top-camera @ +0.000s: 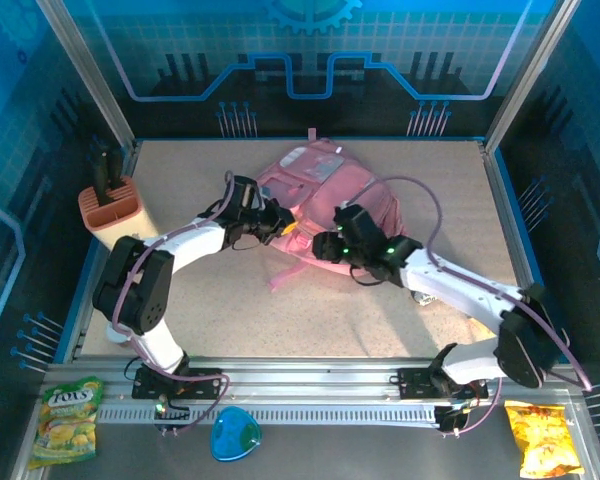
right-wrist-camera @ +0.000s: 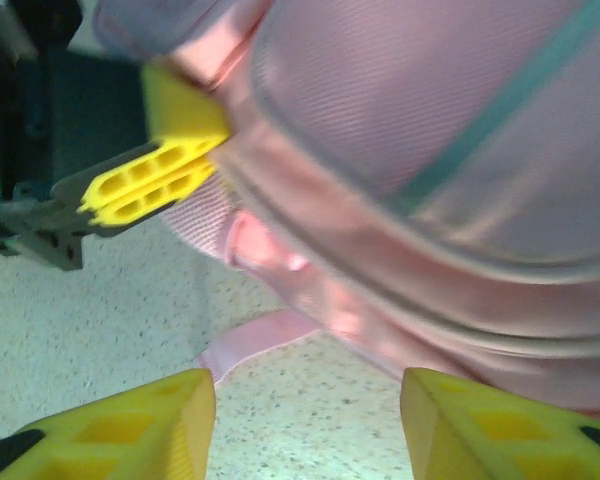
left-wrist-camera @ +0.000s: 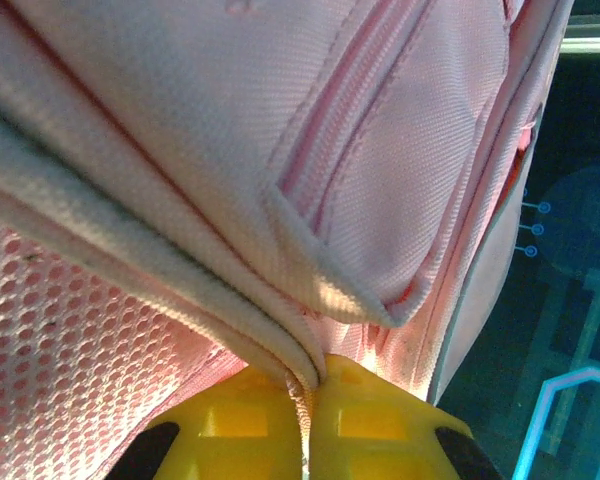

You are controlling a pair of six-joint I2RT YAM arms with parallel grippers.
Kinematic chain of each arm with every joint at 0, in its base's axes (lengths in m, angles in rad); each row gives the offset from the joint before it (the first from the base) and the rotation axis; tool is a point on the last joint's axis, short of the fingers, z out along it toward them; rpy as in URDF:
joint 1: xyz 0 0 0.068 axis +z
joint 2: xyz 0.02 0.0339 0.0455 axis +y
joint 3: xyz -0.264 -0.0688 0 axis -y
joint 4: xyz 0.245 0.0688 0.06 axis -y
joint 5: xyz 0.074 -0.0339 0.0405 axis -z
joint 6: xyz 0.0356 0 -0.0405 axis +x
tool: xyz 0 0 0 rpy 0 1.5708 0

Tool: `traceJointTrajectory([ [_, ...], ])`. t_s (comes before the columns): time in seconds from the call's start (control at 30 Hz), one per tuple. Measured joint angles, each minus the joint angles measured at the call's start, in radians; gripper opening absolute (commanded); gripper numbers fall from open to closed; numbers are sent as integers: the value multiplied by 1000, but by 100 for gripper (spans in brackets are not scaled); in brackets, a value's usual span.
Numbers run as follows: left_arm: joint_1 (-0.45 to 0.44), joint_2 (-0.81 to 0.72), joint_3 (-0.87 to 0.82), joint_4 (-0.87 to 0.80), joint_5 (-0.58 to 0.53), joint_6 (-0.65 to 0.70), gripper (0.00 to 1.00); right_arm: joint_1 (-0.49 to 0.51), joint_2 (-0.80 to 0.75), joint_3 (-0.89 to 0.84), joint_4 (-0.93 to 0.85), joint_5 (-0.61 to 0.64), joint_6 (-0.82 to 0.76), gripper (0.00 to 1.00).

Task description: Pack the student bag

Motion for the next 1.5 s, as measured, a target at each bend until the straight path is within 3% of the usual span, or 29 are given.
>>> traceJointTrajectory([
  [0.3,-52,27,5,66,10,-58,2,56,160,15,118,65,109,35],
  [0.73,-54,27,5,89,27,-71,2,56,224,29,178,198,153,29],
  [1.07,-54,27,5,112,27,-83,2,56,288,77,197,229,153,28],
  [1.5,-54,27,5,143,30,-86,0,56,300,106,183,313,183,13],
])
